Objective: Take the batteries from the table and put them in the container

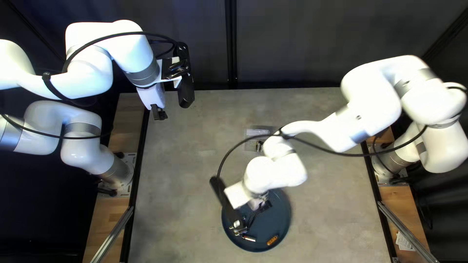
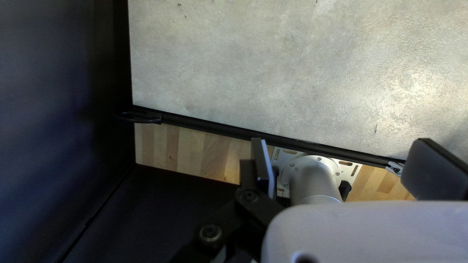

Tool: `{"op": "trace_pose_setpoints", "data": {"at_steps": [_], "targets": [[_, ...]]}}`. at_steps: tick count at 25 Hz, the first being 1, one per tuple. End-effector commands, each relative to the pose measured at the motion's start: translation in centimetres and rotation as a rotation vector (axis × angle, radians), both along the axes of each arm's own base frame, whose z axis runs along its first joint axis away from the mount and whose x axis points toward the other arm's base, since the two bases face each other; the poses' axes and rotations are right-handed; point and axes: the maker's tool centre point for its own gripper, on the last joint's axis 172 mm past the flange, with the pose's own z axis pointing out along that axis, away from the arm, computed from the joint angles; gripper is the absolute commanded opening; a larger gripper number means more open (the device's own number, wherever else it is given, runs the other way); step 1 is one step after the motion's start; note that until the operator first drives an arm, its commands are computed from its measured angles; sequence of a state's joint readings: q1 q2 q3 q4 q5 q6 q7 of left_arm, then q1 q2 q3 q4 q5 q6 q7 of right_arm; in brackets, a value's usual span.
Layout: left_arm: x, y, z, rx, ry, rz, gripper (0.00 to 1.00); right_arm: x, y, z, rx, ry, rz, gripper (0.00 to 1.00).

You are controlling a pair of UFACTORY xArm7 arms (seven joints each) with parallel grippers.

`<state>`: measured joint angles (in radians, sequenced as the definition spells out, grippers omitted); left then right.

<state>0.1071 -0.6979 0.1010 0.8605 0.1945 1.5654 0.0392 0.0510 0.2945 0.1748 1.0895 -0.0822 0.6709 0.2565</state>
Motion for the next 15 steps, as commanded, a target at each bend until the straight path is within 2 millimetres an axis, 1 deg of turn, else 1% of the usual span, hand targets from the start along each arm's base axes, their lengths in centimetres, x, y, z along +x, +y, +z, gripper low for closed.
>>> {"op": "trace_pose_setpoints", "data": {"at_steps": [1,9,10,12,13,14,15], "targets": [[0.0,0.0,0.0,0.000,0.000,0.000,1.00,-1.0,-0.5,1.4,0.019,-0.051,-0.179,0.00],[0.0,0.0,0.0,0.000,0.000,0.000,1.00,-1.1,-0.3,1.2,0.007,-0.054,-0.170,0.00],[0.0,0.0,0.0,0.000,0.000,0.000,1.00,-0.9,-0.7,1.2,0.008,-0.054,-0.154,0.00],[0.0,0.0,0.0,0.000,0.000,0.000,1.00,-0.6,-1.9,1.4,0.027,-0.041,-0.190,0.00],[0.0,0.0,0.0,0.000,0.000,0.000,1.00,-0.6,-2.9,1.5,0.039,-0.025,-0.245,0.00],[0.0,0.0,0.0,0.000,0.000,0.000,1.00,-1.0,-4.1,1.6,0.064,0.015,-0.369,0.00],[0.0,0.0,0.0,0.000,0.000,0.000,1.00,-1.5,-4.7,1.6,0.077,0.038,-0.443,0.00]]}}
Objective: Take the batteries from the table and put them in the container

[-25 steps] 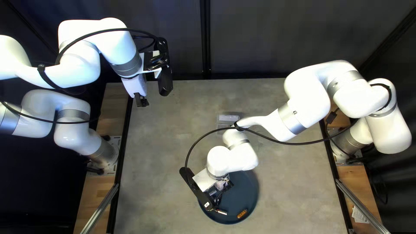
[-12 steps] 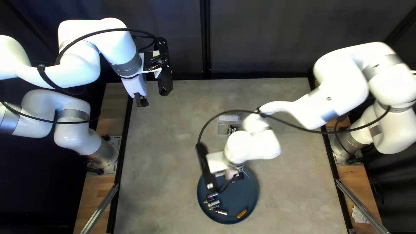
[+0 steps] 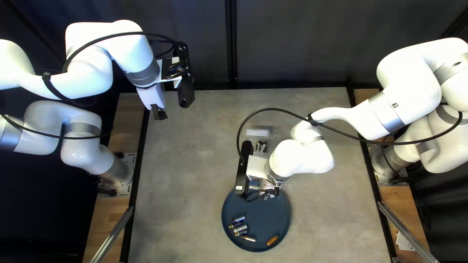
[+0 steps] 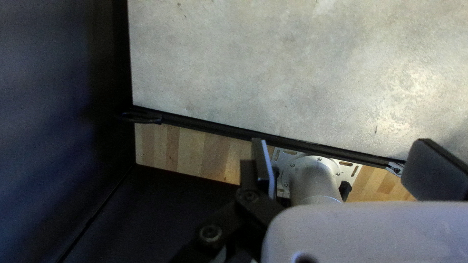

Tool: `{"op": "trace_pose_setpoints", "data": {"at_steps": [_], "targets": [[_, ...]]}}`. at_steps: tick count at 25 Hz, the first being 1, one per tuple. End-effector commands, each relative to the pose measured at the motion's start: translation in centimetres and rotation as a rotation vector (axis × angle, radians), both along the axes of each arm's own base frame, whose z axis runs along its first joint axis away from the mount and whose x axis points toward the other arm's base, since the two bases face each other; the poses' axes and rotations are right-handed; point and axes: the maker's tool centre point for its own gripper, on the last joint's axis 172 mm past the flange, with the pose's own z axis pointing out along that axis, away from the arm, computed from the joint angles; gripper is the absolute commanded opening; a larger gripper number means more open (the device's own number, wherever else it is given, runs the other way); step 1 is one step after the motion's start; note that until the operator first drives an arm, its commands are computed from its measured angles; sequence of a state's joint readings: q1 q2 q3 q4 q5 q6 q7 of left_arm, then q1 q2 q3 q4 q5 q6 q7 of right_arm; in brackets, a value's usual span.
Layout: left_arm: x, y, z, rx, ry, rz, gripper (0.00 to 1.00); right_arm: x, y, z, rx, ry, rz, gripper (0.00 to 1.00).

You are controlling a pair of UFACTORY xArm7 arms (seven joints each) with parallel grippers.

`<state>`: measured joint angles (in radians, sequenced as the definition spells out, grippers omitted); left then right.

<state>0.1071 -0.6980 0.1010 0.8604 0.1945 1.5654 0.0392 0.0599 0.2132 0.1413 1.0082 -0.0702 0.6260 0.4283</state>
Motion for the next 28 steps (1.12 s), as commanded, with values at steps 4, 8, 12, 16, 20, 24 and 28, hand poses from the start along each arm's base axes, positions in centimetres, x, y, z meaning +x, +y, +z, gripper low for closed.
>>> {"op": "trace_pose_setpoints", "data": {"at_steps": [4,8,12,16,20,24,28], "targets": [[0.0,0.0,0.0,0.000,0.000,0.000,1.00,-2.3,-3.2,0.8,0.115,0.151,-0.668,0.00],[0.0,0.0,0.0,0.000,0.000,0.000,1.00,-1.7,-2.5,1.2,0.100,0.165,-0.756,0.00],[0.0,0.0,0.0,0.000,0.000,0.000,1.00,-1.7,-2.5,1.2,0.100,0.165,-0.756,0.00],[0.0,0.0,0.0,0.000,0.000,0.000,1.00,-1.8,-3.4,0.8,0.091,0.167,-0.787,0.00],[0.0,0.0,0.0,0.000,0.000,0.000,1.00,-2.4,-5.5,0.8,0.092,0.200,-1.067,0.00],[0.0,0.0,0.0,0.000,0.000,0.000,1.00,-2.6,-6.8,0.3,0.050,0.198,-1.321,0.00],[0.0,0.0,0.0,0.000,0.000,0.000,1.00,-2.7,-7.1,0.1,0.047,0.200,-1.340,0.00]]}}
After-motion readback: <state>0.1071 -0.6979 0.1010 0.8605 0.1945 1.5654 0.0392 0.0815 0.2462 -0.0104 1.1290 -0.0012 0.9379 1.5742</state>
